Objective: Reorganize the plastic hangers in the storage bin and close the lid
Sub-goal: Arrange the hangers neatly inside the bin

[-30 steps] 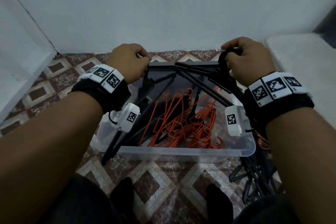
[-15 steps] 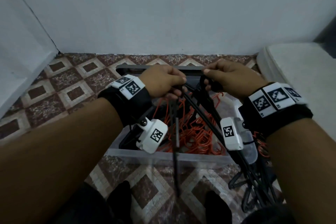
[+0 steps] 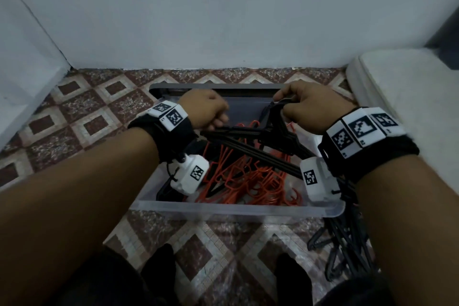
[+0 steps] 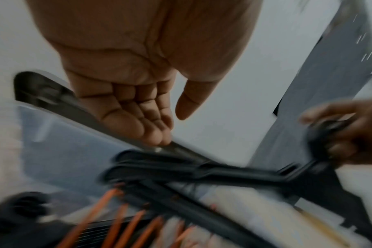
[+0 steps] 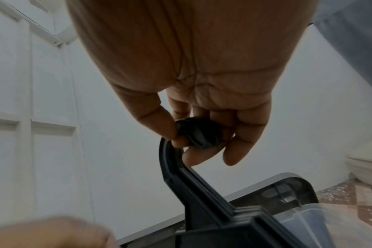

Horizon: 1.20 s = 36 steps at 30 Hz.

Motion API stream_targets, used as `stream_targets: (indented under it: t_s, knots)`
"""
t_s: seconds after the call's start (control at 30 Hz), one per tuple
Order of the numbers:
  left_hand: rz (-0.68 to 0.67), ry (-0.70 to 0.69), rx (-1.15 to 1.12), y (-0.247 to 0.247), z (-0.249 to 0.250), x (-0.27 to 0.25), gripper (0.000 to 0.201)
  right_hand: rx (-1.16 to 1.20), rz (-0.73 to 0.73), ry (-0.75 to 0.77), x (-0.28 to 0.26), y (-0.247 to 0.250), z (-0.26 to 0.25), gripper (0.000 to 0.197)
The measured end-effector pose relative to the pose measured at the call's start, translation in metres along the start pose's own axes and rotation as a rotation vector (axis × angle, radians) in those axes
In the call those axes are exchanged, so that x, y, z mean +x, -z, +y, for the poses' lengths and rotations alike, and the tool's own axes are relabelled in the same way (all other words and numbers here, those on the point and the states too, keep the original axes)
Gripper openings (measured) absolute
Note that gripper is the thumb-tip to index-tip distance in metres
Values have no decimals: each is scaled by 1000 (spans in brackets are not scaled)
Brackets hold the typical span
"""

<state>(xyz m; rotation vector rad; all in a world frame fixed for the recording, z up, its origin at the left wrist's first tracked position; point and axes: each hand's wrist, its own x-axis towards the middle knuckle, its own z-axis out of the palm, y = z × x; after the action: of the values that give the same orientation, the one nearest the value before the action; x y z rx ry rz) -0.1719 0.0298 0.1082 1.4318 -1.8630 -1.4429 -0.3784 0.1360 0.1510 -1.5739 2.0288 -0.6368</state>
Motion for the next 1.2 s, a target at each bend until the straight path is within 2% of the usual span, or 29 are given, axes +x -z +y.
stream_targets:
  t_s: [0.07, 0.17, 0.23, 0.33, 0.4, 0.5, 0.6, 0.7, 0.87, 0.93, 1.03, 1.17, 1.2]
  knots:
    - [42, 95, 295, 9, -27, 25, 21, 28, 49, -15, 1, 2, 3, 20]
    - [-5, 226, 791, 11, -67, 58, 33, 36, 154, -21, 8, 5, 9, 17]
    - [-5, 219, 929, 8, -87, 80, 43, 54, 247, -35, 15, 7, 13, 17]
    - [36, 73, 922, -6, -102, 112, 58, 104, 436, -76, 25, 11, 19, 22]
    - [46, -83, 894, -28, -101, 134, 52, 92, 547, -79, 32, 13, 24, 27]
    - [-93, -236, 836, -75, -90, 155, 46, 51, 638, -91, 39, 15, 31, 24]
    - [-230, -170, 852, -114, -85, 168, 58, 36, 659, -125, 41, 15, 38, 21]
    - [-250, -118, 854, -134, -86, 174, 70, 29, 662, -140, 41, 15, 42, 20]
    - [-265, -203, 866, -145, -74, 155, 60, 67, 675, -146, 39, 23, 46, 19]
    - [-276, -226, 901, -139, -65, 136, 54, 114, 719, -154, 36, 30, 44, 24]
    - [-253, -228, 885, -114, -46, 106, 58, 249, 816, -159, 30, 44, 38, 35]
    - [-194, -321, 789, -75, -27, 72, 36, 493, 868, -111, 16, 58, 29, 25]
    - [-189, -287, 748, -67, -24, 65, 34, 528, 870, -88, 12, 60, 27, 25]
